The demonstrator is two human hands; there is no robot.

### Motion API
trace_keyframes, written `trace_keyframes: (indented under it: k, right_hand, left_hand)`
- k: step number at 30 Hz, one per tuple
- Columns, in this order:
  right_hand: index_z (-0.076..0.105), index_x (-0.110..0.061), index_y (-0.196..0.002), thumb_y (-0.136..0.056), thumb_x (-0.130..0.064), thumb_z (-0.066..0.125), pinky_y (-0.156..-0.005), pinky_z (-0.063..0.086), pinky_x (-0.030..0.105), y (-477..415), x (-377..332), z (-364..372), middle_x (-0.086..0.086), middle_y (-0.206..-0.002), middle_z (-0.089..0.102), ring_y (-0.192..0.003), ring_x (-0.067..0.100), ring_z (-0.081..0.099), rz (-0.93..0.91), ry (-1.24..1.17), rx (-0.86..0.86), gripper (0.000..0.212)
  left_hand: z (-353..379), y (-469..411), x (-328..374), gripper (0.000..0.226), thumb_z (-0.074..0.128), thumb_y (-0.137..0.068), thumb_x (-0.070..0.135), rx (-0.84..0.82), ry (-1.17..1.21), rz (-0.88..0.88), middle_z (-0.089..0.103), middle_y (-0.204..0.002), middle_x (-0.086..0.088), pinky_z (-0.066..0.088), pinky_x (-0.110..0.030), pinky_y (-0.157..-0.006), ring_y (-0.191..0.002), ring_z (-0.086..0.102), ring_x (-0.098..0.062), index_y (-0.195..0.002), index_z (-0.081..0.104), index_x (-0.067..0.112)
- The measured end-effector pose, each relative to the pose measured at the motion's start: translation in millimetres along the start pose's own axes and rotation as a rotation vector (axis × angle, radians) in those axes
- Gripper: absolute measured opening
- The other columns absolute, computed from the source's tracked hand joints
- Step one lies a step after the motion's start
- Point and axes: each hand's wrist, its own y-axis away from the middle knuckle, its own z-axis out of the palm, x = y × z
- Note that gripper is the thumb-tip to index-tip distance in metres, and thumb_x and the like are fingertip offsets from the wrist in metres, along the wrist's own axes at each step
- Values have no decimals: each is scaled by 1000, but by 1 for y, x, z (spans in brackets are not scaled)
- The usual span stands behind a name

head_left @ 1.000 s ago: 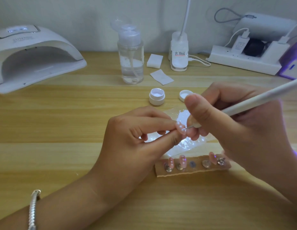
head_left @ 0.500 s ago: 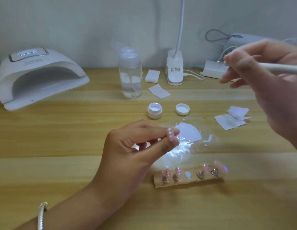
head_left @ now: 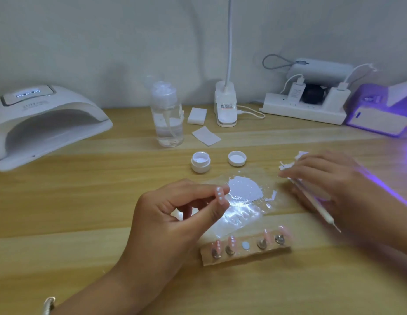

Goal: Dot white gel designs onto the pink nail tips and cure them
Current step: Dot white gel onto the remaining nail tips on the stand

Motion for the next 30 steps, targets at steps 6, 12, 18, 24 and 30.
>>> trace_keyframes:
  k: [6, 12, 18, 24, 30]
  right_hand:
    - [75, -15, -108, -91, -14, 41, -82, 43, 37, 9, -7, -4, -1, -98, 71, -96, 26, 64, -66, 59, -26, 38]
    - [77, -15, -106, -89, -15, 43, -86, 41, 35, 12, -17, -7, 0, -97, 73, -93, 30, 69, -87, 75, -39, 38]
    - [77, -17, -108, -95, -21, 42, -87, 42, 36, 16, -17, -7, -2, -99, 73, -95, 29, 68, -70, 57, -45, 37]
    - [76, -15, -108, -91, -17, 47, -90, 42, 32, 17, -15, -8, -2, -97, 73, -97, 24, 64, -23, 37, 6, 34]
    - [70, -14, -114, -96, -27, 51, -92, 45, 52, 5, 13, -11, 6, -110, 70, -103, 33, 59, 411, 37, 64, 30]
  left_hand:
    - [-1, 0, -1, 14, 74, -76, 36, -1, -29, 8, 65, -67, 15, 40, -13, -59, -62, 50, -1, -88, 80, 34]
    - [-2, -1, -2, 15, 74, -77, 36, -5, -48, 18, 63, -66, 15, 41, -17, -59, -61, 50, -2, -91, 80, 36]
    - [-1, -1, -3, 16, 75, -76, 36, -4, -73, 31, 64, -66, 15, 41, -15, -59, -61, 52, -2, -91, 80, 34]
    - [0, -1, -2, 18, 75, -73, 38, 3, -83, 21, 66, -66, 12, 42, -16, -58, -60, 52, -2, -90, 80, 35]
    - [1, -1, -2, 16, 74, -73, 38, 6, -83, 26, 67, -67, 13, 42, -16, -56, -59, 54, -1, -88, 79, 36]
